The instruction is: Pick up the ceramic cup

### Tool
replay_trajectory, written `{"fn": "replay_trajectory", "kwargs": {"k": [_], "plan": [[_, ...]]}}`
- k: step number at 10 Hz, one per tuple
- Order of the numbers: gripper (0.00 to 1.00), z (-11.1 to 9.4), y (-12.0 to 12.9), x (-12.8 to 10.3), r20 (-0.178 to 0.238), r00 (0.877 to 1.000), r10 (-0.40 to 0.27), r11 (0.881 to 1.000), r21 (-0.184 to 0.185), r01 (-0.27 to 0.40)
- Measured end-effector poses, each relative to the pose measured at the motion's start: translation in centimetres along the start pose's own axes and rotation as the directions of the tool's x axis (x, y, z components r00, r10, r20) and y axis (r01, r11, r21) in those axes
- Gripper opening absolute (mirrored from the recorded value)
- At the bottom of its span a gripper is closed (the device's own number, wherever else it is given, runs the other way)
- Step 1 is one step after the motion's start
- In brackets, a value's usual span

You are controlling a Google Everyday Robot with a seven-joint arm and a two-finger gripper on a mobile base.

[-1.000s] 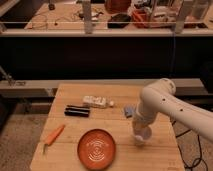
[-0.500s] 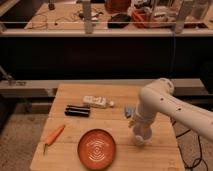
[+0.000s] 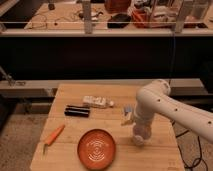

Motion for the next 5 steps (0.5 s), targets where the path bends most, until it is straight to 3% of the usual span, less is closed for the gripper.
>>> {"fn": "replay_trajectory", "kwargs": {"k": [5], "plan": [[0.8, 2.8, -1.1, -0.3, -0.019, 0.999, -0.037, 0.999, 0.012, 0.037]]}}
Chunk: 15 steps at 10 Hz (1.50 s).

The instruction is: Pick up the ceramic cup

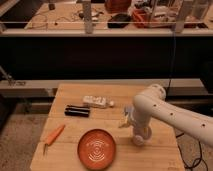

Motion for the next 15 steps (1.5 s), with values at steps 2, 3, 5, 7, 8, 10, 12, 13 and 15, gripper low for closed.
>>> {"fn": "replay_trajectory", "kwargs": {"k": [2, 3, 5, 7, 8, 10, 12, 13, 15], "plan": [[0.67, 1.5, -0.2, -0.3, 0.0, 0.999, -0.04, 0.999, -0.002, 0.04], [0.58, 2.4, -0.1, -0.4, 0.009, 0.998, -0.055, 0.998, -0.005, 0.055], [0.38, 3.5, 0.0, -0.4, 0.018, 0.997, -0.074, 0.997, -0.021, 0.074], [0.18, 3.8, 0.0, -0.4, 0.039, 0.997, -0.061, 0.998, -0.022, 0.062], [0.05, 3.5, 0.4, -0.4, 0.045, 0.998, -0.041, 0.999, -0.002, 0.041], [0.0, 2.2, 0.1, -0.2, 0.02, 1.0, -0.022, 1.0, -0.015, 0.023], [0.04, 0.2, -0.4, -0.3, -0.004, 1.0, -0.031, 0.994, -0.107, 0.03], [0.01, -0.2, -0.7, -0.1, 0.002, 0.999, -0.041, 0.99, -0.137, 0.041], [0.0, -0.8, -0.6, 0.2, 0.009, 0.999, -0.043, 0.995, -0.095, 0.044]]}}
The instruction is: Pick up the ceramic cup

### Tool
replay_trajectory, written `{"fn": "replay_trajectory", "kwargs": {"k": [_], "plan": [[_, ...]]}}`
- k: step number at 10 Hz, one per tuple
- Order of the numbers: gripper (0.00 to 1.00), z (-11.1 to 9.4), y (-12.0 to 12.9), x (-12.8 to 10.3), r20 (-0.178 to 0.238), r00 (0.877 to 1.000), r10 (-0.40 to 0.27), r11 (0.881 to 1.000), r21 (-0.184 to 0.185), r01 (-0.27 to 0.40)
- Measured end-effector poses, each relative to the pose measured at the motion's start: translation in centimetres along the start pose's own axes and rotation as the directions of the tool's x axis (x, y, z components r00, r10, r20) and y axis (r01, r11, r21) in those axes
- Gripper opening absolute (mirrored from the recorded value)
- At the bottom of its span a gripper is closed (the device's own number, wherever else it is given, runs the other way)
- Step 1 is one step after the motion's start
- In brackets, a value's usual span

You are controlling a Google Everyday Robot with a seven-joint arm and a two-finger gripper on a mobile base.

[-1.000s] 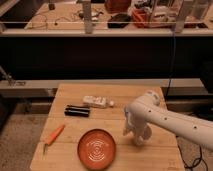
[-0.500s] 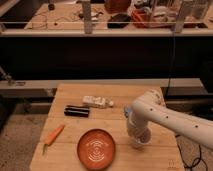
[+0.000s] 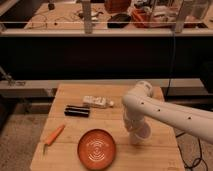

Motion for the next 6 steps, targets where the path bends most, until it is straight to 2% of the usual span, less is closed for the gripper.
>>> {"fn": "replay_trajectory", "kwargs": {"k": [1, 2, 3, 4, 5, 6], "plan": [[0.0, -0.2, 0.1, 0.1, -0.002, 1.0, 0.002, 0.999, 0.046, -0.002], [0.0, -0.3, 0.2, 0.1, -0.003, 1.0, 0.002, 0.999, 0.053, -0.002], [0.0, -0.8, -0.5, 0.5, -0.012, 1.0, -0.005, 1.0, 0.025, 0.006], [0.0, -1.4, -1.0, 0.8, -0.011, 1.0, -0.011, 1.0, -0.019, 0.011], [0.0, -1.6, -0.8, 0.9, -0.011, 1.0, -0.01, 0.999, -0.032, 0.01], [0.0, -2.1, -0.7, 0.7, -0.007, 1.0, -0.013, 1.0, -0.012, 0.013]]}}
